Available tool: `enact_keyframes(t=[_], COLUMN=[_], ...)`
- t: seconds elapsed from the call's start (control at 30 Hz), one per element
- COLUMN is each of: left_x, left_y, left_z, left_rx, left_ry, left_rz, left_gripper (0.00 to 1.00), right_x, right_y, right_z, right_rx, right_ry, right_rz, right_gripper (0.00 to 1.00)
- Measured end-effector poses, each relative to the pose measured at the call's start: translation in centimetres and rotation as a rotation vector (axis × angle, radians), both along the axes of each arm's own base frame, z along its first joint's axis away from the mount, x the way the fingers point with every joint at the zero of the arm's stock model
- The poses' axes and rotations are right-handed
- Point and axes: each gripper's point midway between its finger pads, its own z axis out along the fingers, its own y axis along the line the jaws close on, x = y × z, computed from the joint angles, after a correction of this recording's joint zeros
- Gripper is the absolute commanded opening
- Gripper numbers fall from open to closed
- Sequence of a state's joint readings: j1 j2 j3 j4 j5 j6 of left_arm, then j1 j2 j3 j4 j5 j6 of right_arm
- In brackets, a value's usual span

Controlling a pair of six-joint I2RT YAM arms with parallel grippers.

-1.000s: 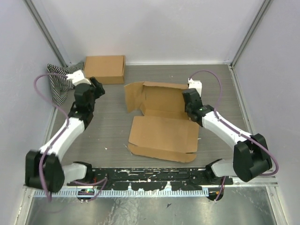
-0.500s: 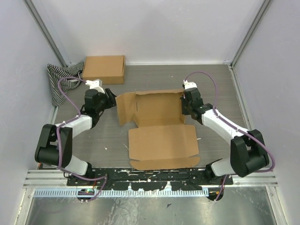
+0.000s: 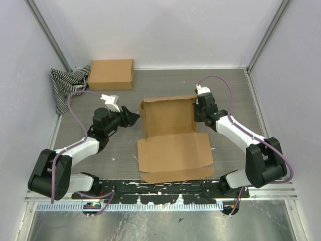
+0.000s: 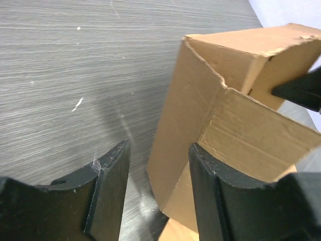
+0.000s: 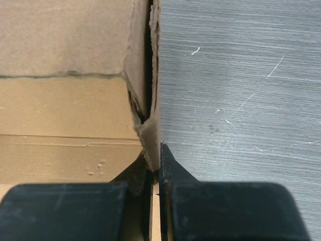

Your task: Fold the paper box

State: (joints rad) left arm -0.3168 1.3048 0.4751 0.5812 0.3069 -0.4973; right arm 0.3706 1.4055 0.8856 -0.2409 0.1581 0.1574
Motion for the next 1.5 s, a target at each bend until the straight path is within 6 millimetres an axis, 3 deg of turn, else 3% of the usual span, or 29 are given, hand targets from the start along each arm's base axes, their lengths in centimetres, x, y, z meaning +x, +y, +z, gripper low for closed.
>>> enact_keyframes(t=[0.27,0.5,0.87,1.13,1.37,1.47,1.5], left_x=[-1.2,-2.5,-2.1,-0.9,-0.4,-0.2,-0.2], left_y=[-1.4,-2.5,-3.7,-3.7,-4.0,-3.5,-3.4], left_z=[0.4,2.6,0.2,0.4,-0.7,-0.9,-0.9], left_rx=[0.001,-0.009,0.141,0.231,0.307,0.334,0.338], left_ry=[-0.004,-0.062,-0.018,-0.039,-0.033,-0.037,-0.038], left_rz=[-0.049,-0.078,-0.037,0.041,0.073,0.102,0.109], left_gripper=[0.55,0.55,0.54,0.42,0.17,0.20,0.29], right_x=[0.1,0.0,-1.0,-1.6,-1.9,-1.9,-2.0], right_y=[0.4,0.6,1.1,1.4,2.1,2.2,2.3], right_z=[0.1,0.1,0.1,0.5,0.8,0.8,0.8], right_rx=[0.015,0.023,0.066,0.099,0.104,0.102,0.103], right_ry=[0.002,0.005,0.004,-0.012,-0.023,-0.023,-0.023], right_rz=[0.011,0.018,0.041,0.050,0.070,0.071,0.071], right_gripper=[0.01,0.01,0.02,0.02,0.02,0.02,0.02])
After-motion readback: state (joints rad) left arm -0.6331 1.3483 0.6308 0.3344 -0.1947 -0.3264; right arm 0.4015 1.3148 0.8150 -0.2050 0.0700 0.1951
